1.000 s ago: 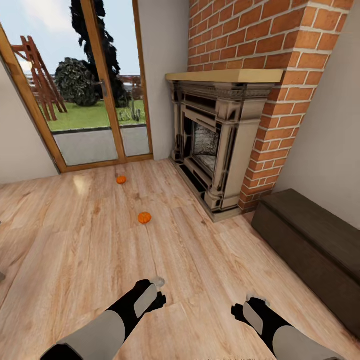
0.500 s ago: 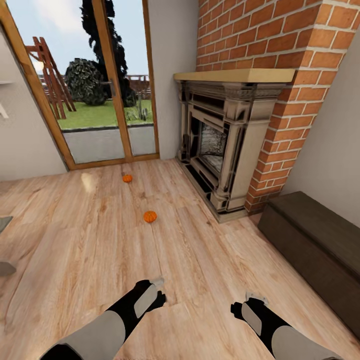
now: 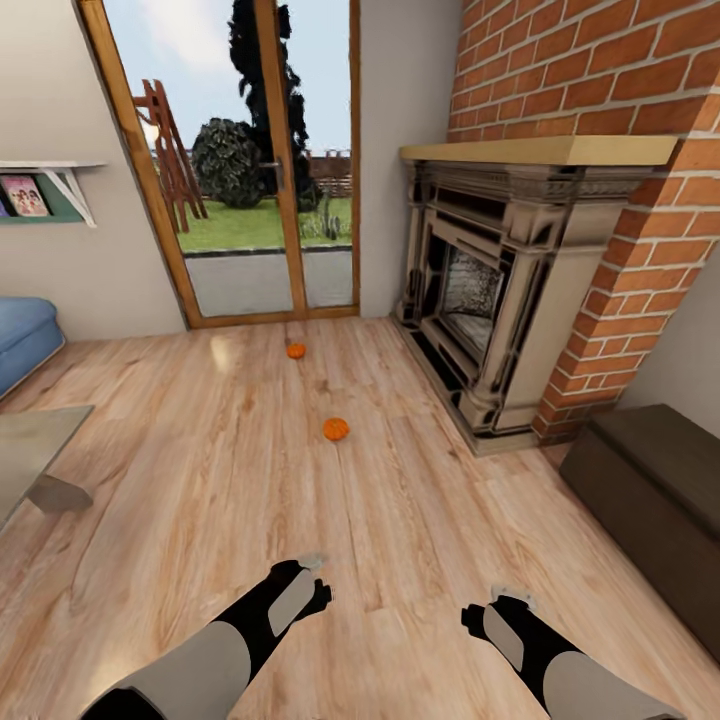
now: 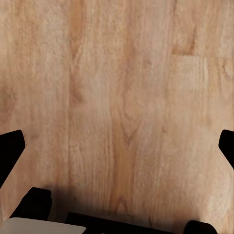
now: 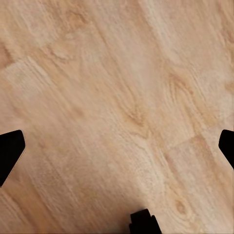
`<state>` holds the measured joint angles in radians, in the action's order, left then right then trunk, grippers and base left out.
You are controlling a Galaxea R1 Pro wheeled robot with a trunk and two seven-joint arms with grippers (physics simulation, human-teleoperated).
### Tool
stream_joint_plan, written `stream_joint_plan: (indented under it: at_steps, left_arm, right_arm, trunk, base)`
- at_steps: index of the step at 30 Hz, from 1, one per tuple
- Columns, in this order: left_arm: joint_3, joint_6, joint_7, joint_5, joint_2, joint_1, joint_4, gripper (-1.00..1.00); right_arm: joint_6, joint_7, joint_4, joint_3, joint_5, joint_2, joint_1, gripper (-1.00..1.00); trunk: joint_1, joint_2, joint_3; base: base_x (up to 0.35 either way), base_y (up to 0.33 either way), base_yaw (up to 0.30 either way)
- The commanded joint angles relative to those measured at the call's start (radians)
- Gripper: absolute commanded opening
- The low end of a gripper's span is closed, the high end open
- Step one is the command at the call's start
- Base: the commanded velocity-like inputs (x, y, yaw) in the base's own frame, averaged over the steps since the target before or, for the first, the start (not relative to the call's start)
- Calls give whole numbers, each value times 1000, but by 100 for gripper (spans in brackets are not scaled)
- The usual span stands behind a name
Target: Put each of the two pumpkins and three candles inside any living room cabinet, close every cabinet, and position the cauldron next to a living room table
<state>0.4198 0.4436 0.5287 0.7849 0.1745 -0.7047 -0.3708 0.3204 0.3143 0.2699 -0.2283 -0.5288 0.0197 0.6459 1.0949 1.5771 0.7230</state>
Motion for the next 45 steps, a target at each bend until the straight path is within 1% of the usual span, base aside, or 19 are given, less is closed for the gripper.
stream_joint_plan:
  at_steps: [1, 9, 14, 18, 24, 27, 28, 30, 33, 34, 38, 45]
  left_arm:
    - [5, 3, 7, 5, 0, -1, -1, 100]
    - [6, 1, 7, 4, 0, -1, 0, 100]
    - [8, -2, 7, 0, 0, -1, 0, 100]
    - [10, -2, 7, -2, 0, 1, 0, 100]
    - [11, -2, 7, -4, 0, 2, 0, 100]
    - [11, -2, 7, -4, 0, 2, 0, 100]
    - [11, -2, 7, -4, 0, 2, 0, 100]
    - [11, -2, 7, -4, 0, 2, 0, 100]
    - [11, -2, 7, -4, 0, 2, 0, 100]
    - [11, -2, 7, -5, 0, 2, -1, 100]
    - [11, -2, 7, -5, 0, 2, 0, 100]
    - [11, -16, 7, -4, 0, 2, 0, 100]
  right_arm:
    - [6, 6, 3, -8, -9, 1, 0, 100]
    - [2, 5, 2, -9, -8, 1, 0, 100]
    - [1, 4, 1, -10, -7, 1, 0, 100]
    - [-2, 2, -27, -10, -3, 2, -1, 100]
    - [-78, 1, -85, -11, -1, 3, -2, 100]
    - [-94, 1, -96, -11, 0, 3, -2, 100]
    - [-97, 2, -97, -12, 2, 3, -2, 100]
    - [-99, 2, -99, -12, 23, 2, -2, 100]
    - [-103, 4, -101, -12, 84, 2, -2, 100]
    - [-103, 4, -101, -11, 93, 2, -2, 100]
    - [-104, 3, -101, -11, 99, 1, -2, 100]
    - [-103, 7, -98, -6, 96, 0, -2, 100]
  trunk:
    - [0, 0, 1]
    - [0, 0, 2]
    - [0, 0, 2]
    - [0, 0, 2]
    - [0, 0, 2]
    - [0, 0, 2]
    - [0, 0, 2]
    - [0, 0, 2]
    - [0, 0, 2]
    - [0, 0, 2]
    - [0, 0, 2]
    - [0, 0, 2]
  base:
    - [0, 0, 277]
    - [2, 3, 74]
    - [132, 139, 3]
    - [54, 49, 0]
    - [6, 5, 0]
    - [0, 0, 0]
    - [0, 0, 0]
    - [0, 0, 0]
    - [0, 0, 0]
    - [0, 0, 0]
    - [2, 5, 0]
    - [141, 183, 0]
